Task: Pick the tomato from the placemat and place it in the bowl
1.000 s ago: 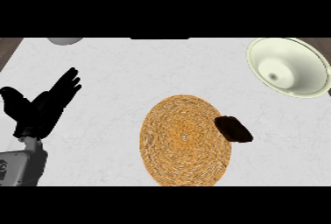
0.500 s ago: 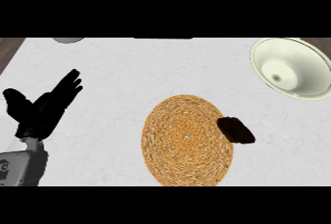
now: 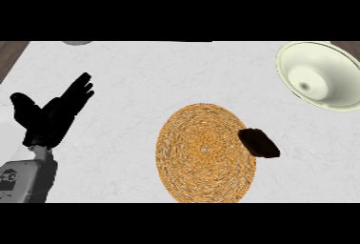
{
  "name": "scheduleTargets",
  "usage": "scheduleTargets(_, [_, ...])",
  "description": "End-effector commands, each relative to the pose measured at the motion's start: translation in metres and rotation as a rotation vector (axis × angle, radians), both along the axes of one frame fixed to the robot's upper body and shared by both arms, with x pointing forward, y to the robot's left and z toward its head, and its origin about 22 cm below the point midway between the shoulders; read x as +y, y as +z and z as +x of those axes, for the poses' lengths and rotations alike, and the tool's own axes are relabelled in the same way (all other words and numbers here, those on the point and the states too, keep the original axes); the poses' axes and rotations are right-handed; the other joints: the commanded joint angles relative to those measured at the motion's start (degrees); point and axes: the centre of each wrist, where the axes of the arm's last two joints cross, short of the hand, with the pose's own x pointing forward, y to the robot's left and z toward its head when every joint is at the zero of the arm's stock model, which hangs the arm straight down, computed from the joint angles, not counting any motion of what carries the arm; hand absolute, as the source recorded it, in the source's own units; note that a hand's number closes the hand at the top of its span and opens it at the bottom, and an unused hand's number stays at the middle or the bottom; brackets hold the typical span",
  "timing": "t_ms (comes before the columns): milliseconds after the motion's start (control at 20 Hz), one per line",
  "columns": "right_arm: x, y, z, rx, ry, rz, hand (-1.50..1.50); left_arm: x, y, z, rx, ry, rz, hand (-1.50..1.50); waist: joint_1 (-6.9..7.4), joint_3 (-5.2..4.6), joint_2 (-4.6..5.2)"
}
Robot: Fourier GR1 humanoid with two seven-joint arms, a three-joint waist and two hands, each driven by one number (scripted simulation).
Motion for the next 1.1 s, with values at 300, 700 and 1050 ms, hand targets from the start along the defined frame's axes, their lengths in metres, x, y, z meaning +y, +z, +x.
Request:
scheduleTargets(300, [0.029,-0.045,0.082,0.031,-0.091,0.032,1.50,-0.008,0.006,0.001,-0.007,-0.011,0.008,0.00,0.91,0.07,0.41])
scheduleTargets(700, [0.018,-0.106,0.101,0.088,-0.025,0.134,1.50,-0.016,0.010,0.011,-0.032,-0.044,0.005,0.00,2.29,0.22,1.41])
scheduleTargets(1050, [0.021,-0.143,0.107,0.172,-0.086,0.379,1.50,-0.002,0.007,0.007,-0.031,-0.058,-0.007,0.00,3.67,0.31,2.01])
